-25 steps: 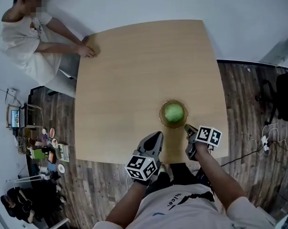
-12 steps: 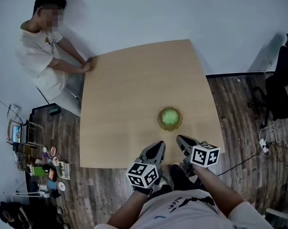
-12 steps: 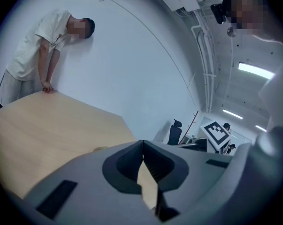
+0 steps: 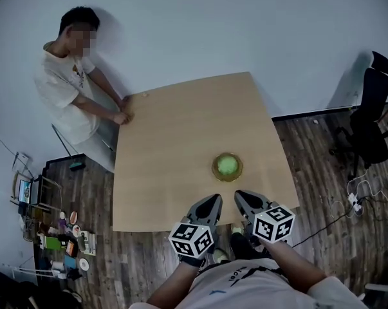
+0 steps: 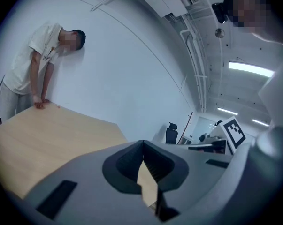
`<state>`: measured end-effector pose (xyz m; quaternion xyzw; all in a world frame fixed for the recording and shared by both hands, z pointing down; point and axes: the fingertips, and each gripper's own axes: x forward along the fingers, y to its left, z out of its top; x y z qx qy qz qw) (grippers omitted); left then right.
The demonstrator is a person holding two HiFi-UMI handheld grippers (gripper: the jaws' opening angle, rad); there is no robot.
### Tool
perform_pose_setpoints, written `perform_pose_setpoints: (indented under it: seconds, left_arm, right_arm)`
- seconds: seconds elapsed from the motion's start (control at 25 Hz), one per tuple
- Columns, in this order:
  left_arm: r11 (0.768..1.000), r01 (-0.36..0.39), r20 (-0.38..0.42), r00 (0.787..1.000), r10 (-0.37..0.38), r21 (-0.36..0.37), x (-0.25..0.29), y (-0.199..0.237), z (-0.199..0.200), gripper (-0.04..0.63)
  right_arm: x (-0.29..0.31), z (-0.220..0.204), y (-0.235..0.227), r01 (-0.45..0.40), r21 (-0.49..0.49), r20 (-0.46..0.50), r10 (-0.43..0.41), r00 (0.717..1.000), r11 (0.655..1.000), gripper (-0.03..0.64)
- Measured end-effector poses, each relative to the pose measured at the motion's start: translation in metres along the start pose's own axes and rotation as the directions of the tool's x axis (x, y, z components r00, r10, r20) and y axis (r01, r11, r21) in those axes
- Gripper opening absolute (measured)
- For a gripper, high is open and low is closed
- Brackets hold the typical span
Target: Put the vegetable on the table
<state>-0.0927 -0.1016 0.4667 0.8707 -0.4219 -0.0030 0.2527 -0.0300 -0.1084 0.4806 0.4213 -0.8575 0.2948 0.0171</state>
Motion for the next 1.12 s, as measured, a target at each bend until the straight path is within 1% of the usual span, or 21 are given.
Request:
perform_pose_setpoints:
  seconds: [0.24, 0.52, 1.12]
  left_arm:
    - [1.0, -0.002, 0.027, 1.0, 0.001, 0.019, -0.012, -0.007, 0.004, 0.014]
    - [1.0, -0.013, 0.035, 0.999, 0.012, 0.02, -0.022, -0.006, 0.002, 0.014]
    - [0.999, -0.025, 0.037, 0.999, 0.024, 0.025, -0.021, -0.009, 0.001, 0.014]
  right_arm:
    - [-0.009, 0.002, 0.01, 0.008, -0.048, 0.018, -0.007, 1.0, 0.999, 0.014]
    - [-0.011, -0.001, 0.019, 0.004, -0.062, 0.021, -0.003, 1.0, 0.998, 0.014]
    - [-0.011, -0.001, 0.019, -0.002, -0.073, 0.016, 0.003, 1.0, 0.997, 0.012]
